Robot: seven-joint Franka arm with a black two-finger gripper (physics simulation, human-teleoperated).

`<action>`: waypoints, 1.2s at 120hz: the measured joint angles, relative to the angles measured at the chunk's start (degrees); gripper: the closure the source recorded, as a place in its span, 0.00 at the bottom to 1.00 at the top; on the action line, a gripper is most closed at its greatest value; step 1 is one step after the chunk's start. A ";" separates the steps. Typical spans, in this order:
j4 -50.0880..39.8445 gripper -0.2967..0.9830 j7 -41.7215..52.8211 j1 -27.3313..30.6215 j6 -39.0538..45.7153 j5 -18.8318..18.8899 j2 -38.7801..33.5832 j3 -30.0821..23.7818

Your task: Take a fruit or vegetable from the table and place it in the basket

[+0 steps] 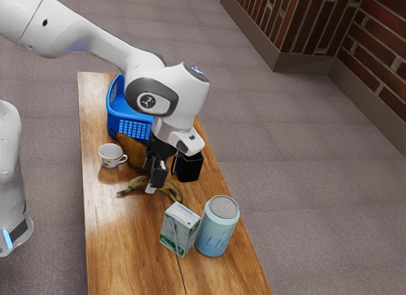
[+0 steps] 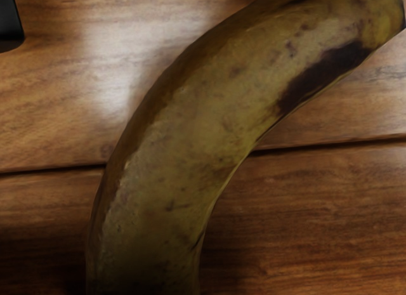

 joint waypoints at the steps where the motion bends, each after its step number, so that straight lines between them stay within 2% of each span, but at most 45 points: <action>1: 0.00 0.25 0.00 0.00 0.07 0.01 0.06 0.00; 71: 0.50 0.26 0.44 -0.28 3.45 0.58 4.09 1.74; 104: 0.53 0.50 0.55 -0.34 4.15 0.64 4.47 1.76; 118: 0.87 0.58 0.49 -0.38 4.24 1.75 4.36 1.76; 144: 5.82 0.62 0.44 -0.80 1.66 4.48 3.63 1.76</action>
